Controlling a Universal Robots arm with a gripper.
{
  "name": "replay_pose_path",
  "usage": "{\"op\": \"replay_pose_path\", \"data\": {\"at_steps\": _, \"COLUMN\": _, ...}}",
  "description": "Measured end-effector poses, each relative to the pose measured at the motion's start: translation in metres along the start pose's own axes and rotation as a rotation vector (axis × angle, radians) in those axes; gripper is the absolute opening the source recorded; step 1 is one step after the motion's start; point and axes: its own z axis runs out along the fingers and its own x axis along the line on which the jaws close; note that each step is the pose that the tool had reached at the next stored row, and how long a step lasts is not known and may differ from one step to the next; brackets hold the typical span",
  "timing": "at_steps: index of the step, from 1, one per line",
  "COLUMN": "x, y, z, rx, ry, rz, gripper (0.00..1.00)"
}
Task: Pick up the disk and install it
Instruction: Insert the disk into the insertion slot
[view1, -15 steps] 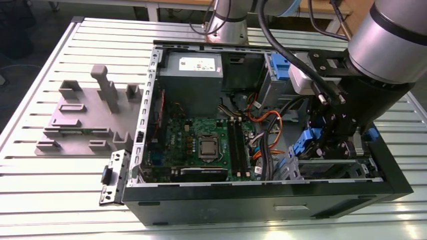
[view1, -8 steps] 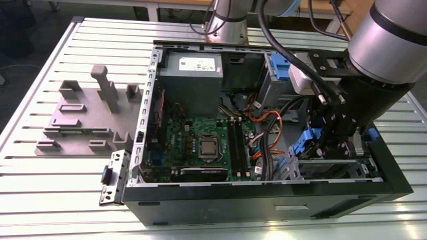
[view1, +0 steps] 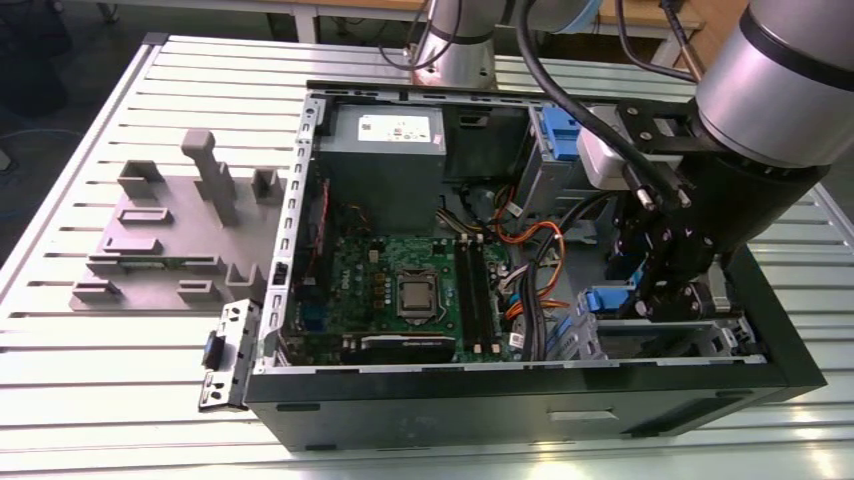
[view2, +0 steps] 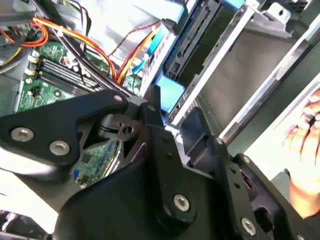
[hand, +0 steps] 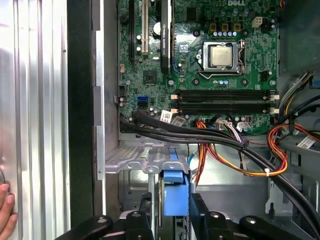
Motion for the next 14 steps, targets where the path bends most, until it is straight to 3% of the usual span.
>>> {"op": "replay_pose_path", "data": {"at_steps": 7, "x": 0.0, "y": 0.0, "z": 0.0, "rx": 0.0, "ry": 0.0007, "rz": 0.0, "gripper": 0.42}}
{"op": "replay_pose_path", "data": {"at_steps": 8, "x": 0.0, "y": 0.0, "z": 0.0, "rx": 0.0, "ry": 0.0007, "rz": 0.0, "gripper": 0.36}}
{"op": "replay_pose_path", "data": {"at_steps": 9, "x": 0.0, "y": 0.0, "z": 0.0, "rx": 0.0, "ry": 0.0009, "rz": 0.0, "gripper": 0.36}}
{"op": "replay_pose_path", "data": {"at_steps": 13, "x": 0.0, "y": 0.0, "z": 0.0, "rx": 0.0, "ry": 0.0011, "rz": 0.0, "gripper": 0.13}}
{"op": "replay_pose_path", "data": {"at_steps": 14, "x": 0.0, "y": 0.0, "z": 0.0, "rx": 0.0, "ry": 0.0013, "rz": 0.0, "gripper": 0.13}}
